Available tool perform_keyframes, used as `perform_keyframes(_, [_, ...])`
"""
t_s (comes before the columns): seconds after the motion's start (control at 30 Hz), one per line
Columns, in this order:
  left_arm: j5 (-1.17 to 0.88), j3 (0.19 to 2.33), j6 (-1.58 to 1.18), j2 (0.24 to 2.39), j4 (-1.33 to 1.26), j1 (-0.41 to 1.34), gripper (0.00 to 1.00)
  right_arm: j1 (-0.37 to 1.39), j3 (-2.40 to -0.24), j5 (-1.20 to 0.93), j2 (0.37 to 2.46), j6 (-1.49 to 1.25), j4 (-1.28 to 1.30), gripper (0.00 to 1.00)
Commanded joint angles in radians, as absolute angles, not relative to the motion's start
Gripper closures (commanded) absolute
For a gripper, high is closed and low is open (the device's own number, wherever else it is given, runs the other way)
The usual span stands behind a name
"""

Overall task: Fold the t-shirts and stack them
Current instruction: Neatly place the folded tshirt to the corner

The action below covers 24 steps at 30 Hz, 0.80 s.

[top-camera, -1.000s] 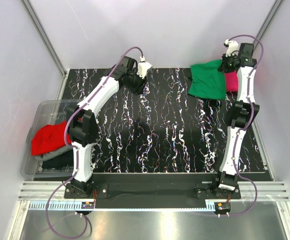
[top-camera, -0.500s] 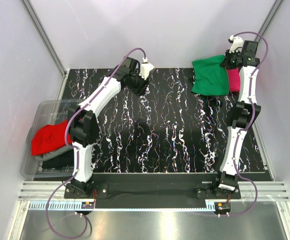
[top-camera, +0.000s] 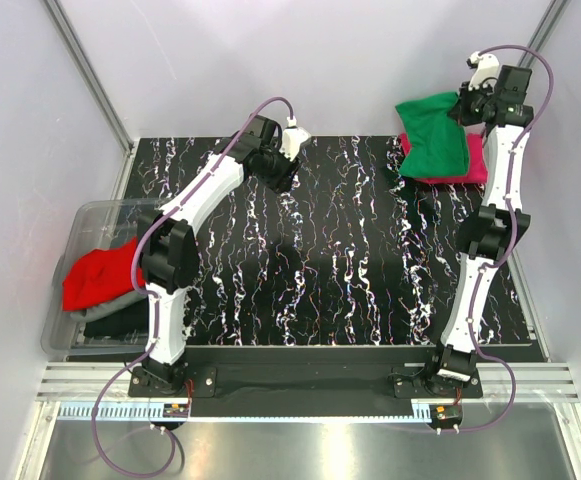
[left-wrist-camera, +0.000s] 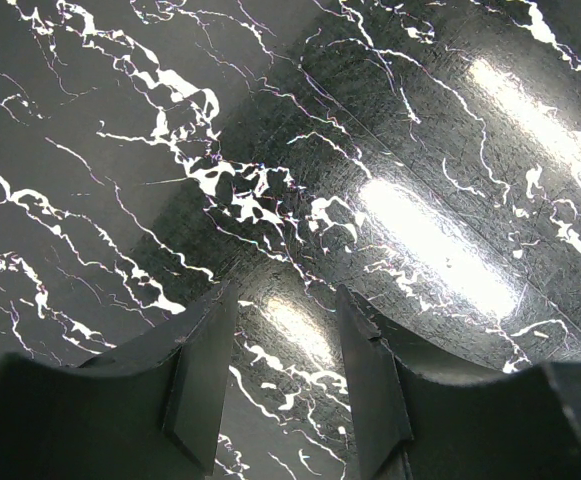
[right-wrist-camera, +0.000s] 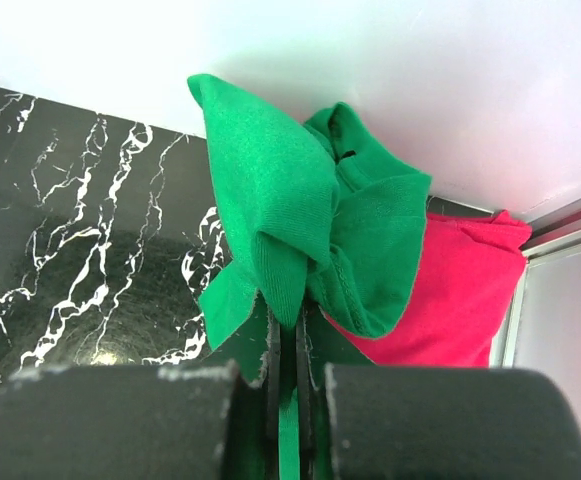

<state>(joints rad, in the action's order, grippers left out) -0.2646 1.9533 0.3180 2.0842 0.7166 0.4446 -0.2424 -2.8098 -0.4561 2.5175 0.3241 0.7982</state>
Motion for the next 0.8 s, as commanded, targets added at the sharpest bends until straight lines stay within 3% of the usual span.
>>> perform_keyframes(0.0, [-0.268,1.983,0.319,2.088,0.693,0.449,0.51,-0.244,-2.804,-0.482,2.418,0.313,0.765,1.0])
perform_keyframes(0.43, [-0.273,1.987,0.313,2.095,0.693,0.449,0.51,-0.245,-2.778,-0.46,2.421,0.344,0.79,1.0])
perform_keyframes(0.77, [-0.261,1.962,0.314,2.099,0.695,0.449,0.51,-0.264,-2.813,-0.365,2.562,0.39,0.753,1.0])
